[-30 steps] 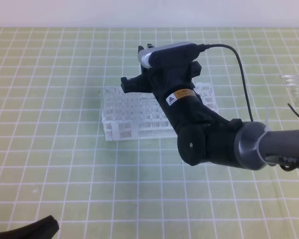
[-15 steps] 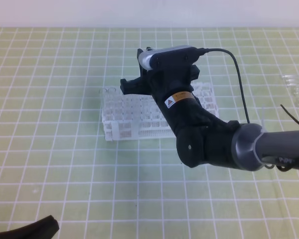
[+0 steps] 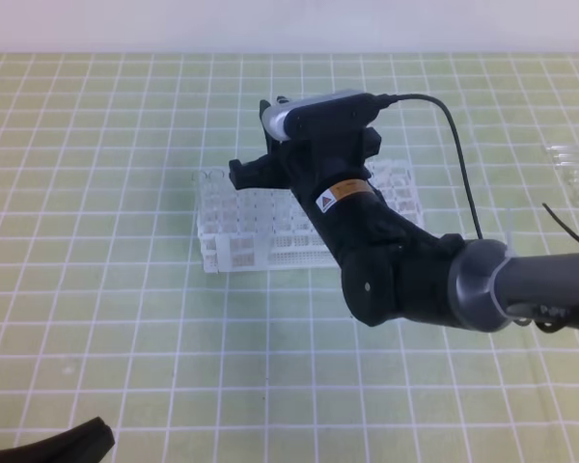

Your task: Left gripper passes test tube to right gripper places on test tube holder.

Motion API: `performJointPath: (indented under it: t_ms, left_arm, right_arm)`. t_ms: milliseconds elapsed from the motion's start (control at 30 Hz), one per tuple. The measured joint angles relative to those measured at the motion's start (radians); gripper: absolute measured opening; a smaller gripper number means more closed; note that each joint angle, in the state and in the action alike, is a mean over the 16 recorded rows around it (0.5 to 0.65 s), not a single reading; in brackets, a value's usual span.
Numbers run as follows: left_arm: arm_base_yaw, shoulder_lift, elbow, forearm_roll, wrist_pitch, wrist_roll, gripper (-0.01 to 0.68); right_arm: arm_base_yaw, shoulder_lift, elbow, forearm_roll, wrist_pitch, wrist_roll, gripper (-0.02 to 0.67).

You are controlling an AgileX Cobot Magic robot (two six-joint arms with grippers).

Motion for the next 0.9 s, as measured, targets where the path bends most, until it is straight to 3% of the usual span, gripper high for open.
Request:
performJointPath:
  t_ms: [900]
  left_arm:
    - [0.0, 0.0, -0.001, 0.0, 0.0, 0.0, 0.0]
  right_arm:
    - [0.001, 0.003, 0.012, -0.005, -0.023, -0.005, 0.082]
